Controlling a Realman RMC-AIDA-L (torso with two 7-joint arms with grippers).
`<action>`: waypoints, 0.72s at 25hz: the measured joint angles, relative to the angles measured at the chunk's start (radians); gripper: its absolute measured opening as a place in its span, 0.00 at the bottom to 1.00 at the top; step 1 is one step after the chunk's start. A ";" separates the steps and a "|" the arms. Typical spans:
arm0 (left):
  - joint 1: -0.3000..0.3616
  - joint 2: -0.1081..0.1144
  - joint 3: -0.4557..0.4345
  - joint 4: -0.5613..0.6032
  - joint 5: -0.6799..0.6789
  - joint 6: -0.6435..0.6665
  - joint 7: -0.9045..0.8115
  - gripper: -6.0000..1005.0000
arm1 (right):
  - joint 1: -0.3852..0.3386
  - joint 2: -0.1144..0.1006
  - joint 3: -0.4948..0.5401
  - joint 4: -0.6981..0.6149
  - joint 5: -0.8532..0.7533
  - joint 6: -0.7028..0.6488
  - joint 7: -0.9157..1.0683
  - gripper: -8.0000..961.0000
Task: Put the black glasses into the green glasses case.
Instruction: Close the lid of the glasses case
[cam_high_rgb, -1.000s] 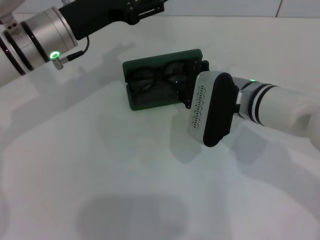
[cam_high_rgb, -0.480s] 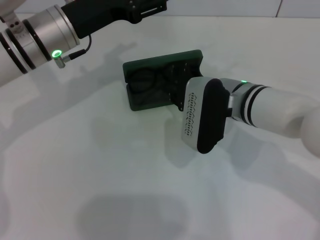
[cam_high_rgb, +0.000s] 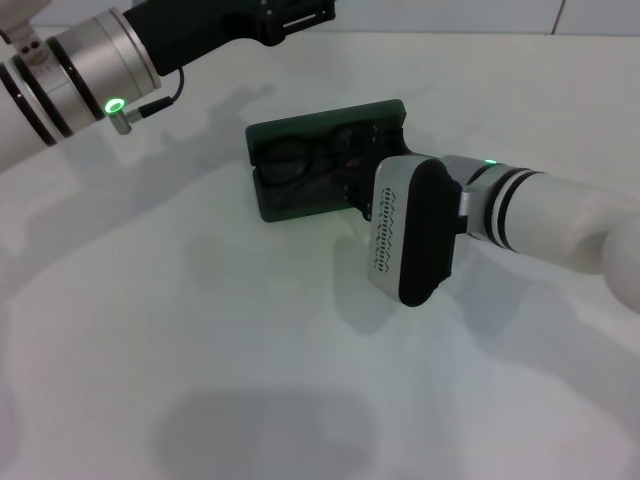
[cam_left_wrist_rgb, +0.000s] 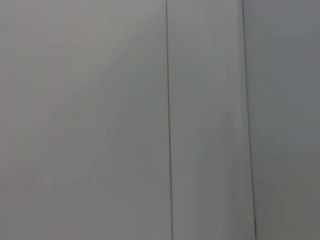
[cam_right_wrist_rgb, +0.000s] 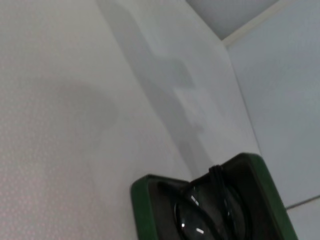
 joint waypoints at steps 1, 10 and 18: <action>0.000 0.000 0.000 0.000 0.000 0.000 0.000 0.89 | 0.001 0.000 0.000 0.004 0.000 0.000 0.000 0.37; 0.000 -0.002 0.010 0.000 -0.010 0.003 0.003 0.88 | 0.039 0.000 0.000 0.042 0.008 -0.024 0.010 0.37; 0.000 -0.003 0.011 0.000 -0.010 0.007 0.004 0.89 | 0.038 0.000 0.000 0.033 0.003 -0.025 0.010 0.37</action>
